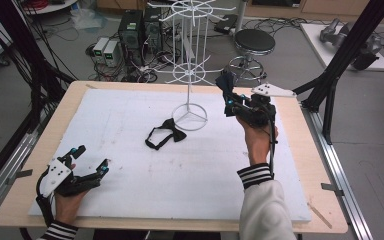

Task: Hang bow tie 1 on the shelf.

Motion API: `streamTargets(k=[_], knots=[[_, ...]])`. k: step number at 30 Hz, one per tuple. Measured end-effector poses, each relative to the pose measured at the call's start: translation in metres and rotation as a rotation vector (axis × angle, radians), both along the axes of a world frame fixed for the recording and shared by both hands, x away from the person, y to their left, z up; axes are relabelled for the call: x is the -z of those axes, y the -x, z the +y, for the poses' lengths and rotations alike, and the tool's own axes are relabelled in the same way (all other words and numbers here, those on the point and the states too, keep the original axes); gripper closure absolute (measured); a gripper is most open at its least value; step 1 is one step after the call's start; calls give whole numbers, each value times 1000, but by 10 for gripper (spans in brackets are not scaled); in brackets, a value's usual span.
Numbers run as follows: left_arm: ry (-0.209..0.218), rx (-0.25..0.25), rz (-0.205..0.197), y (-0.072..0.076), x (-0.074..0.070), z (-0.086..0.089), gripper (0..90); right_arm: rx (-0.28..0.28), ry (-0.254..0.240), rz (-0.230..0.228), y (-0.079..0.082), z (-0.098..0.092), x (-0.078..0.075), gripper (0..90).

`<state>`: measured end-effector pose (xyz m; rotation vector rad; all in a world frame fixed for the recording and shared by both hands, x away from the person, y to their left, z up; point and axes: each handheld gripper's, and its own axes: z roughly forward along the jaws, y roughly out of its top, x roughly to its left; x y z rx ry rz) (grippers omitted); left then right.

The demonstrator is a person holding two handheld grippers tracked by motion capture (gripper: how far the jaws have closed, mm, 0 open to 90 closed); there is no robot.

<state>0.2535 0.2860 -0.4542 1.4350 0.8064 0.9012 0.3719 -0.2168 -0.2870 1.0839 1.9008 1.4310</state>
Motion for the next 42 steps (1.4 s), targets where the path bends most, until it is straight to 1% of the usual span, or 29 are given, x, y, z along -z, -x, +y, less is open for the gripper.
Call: streamTargets(k=[4,9,13,15,19,23,26,31,42], knots=[[2,0,1,0,0,0,115,20,9,-15,-3,2,-7,748],[2,0,1,0,0,0,115,29,18,-26,-7,4,-12,748],[2,1,2,0,0,0,115,22,13,-33,-10,7,-16,748],[2,1,2,0,0,0,116,18,21,-41,-12,10,-19,748],[3,1,1,0,0,0,115,10,22,-48,-15,16,-23,748],[4,1,1,0,0,0,115,8,27,-50,-18,21,-25,747],[4,2,2,0,0,0,115,14,54,-57,-20,25,-27,747],[5,2,1,0,0,0,115,9,52,-59,-23,31,-28,747],[7,2,1,0,0,0,115,5,49,-56,-25,36,-26,747]])
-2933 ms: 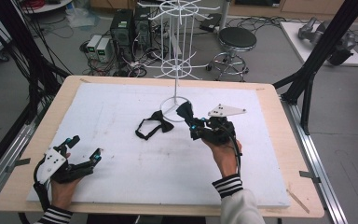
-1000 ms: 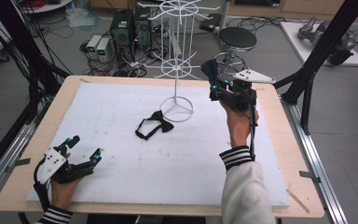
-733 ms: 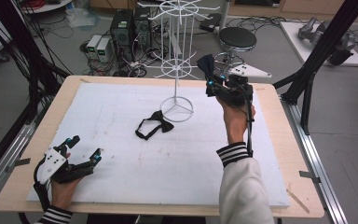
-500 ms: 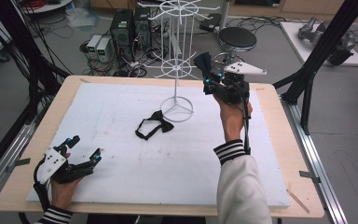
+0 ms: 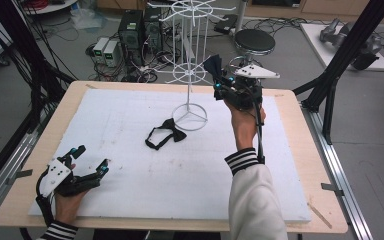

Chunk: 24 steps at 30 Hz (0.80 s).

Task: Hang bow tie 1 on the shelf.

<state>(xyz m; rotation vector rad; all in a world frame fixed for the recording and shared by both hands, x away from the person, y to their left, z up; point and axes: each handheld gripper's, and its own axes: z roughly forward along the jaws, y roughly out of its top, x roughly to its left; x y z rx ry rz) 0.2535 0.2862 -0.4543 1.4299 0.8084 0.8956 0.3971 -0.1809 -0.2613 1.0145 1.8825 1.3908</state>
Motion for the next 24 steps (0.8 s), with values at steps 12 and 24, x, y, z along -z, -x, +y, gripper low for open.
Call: streamTargets(k=[12,24], knots=[[0,-1,-2,0,0,0,115,-12,14,9,-6,10,4,746],[-2,0,-2,0,0,1,115,-31,15,16,-14,25,7,747]])
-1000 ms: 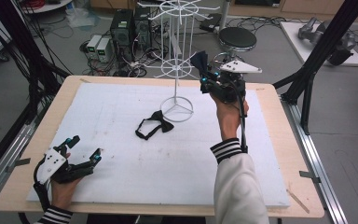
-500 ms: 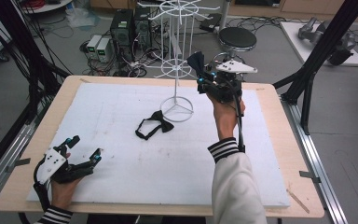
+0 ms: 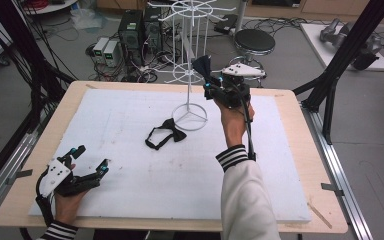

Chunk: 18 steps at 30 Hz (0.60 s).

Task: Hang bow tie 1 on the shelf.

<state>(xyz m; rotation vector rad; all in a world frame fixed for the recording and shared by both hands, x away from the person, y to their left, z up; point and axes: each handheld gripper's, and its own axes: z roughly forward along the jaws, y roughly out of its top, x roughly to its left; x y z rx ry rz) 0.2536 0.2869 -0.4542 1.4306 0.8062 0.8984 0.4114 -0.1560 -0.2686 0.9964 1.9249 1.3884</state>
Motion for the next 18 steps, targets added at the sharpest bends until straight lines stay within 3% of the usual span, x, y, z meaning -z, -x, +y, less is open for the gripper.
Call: streamTargets(k=[18], knots=[[1,2,-1,0,0,0,115,-9,26,10,-5,6,5,728]])
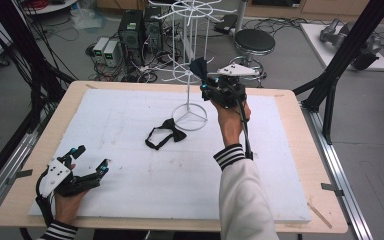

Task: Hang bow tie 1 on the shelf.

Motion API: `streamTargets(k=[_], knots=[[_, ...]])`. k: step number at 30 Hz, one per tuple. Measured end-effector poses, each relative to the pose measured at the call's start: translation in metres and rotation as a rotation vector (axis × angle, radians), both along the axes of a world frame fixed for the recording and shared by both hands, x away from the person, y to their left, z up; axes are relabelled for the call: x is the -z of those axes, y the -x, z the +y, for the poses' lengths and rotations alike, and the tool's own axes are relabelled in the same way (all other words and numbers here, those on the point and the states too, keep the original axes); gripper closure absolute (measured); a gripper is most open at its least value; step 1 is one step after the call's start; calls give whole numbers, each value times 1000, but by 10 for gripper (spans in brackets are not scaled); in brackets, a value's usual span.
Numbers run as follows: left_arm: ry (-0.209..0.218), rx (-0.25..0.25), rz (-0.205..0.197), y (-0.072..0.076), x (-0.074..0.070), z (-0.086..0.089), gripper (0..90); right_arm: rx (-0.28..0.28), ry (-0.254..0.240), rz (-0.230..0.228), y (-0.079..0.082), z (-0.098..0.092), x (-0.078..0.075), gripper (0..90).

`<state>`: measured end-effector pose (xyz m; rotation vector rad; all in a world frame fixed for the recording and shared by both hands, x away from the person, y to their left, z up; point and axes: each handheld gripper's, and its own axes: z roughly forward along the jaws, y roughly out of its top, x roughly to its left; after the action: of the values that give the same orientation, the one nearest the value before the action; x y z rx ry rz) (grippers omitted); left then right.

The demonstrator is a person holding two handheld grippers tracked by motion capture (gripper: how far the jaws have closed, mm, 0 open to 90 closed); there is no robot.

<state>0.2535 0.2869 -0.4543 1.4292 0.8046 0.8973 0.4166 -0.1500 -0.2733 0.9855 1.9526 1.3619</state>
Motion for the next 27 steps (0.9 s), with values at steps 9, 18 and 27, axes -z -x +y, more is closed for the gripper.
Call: streamTargets(k=[9,18,27], knots=[[-1,-1,1,0,0,0,115,0,11,-23,1,2,-1,556],[4,0,2,0,0,0,115,39,31,-83,8,2,-5,303],[1,2,-4,0,0,0,115,23,22,-138,28,-8,-16,118]])
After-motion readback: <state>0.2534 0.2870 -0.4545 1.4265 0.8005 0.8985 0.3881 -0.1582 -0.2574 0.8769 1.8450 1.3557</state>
